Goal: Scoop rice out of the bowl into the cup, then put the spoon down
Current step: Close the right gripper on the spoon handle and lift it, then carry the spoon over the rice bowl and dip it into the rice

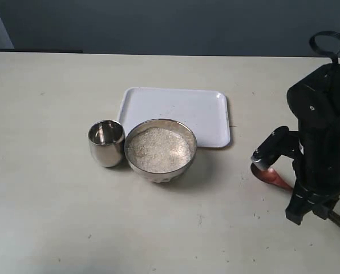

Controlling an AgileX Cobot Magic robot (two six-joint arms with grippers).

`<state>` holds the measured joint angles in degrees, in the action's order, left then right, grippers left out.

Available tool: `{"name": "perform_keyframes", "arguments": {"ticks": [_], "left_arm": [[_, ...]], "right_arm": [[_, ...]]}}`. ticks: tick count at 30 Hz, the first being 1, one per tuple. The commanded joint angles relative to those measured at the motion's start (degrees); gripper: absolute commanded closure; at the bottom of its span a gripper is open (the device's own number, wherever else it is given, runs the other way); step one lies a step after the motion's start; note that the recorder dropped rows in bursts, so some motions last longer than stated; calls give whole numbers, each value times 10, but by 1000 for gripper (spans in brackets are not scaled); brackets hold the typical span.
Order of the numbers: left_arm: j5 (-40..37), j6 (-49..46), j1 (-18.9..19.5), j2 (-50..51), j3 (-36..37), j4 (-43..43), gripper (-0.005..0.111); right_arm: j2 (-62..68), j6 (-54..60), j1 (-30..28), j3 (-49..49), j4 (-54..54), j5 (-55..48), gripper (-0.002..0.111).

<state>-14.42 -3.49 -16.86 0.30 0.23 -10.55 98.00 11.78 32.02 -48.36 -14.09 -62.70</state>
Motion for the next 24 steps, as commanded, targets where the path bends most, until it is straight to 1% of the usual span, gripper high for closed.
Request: {"name": "perform_keyframes", "arguments": {"ticks": [1,4,8,13,19,24], "left_arm": [[9,4,-4,-3,-2,1,106],[9,4,-4,-3,-2,1,106],[9,4,-4,-3,-2,1,106],[9,4,-4,-3,-2,1,106],[9,4,-4,-3,-2,1,106],[9,4,-4,-3,-2,1,106]], "right_arm": [[-8,-20,10,-18,-35,-34,109],[-8,-28,47,-42,-81,-72,109],[-8,-30,104,-76,-142,-73,109],[-8,-41,155,-109,-169,-73,109],[-8,-57,191,-134,-218,-73,109],[-1,-76,217,-138,-281,-73,109]]}}
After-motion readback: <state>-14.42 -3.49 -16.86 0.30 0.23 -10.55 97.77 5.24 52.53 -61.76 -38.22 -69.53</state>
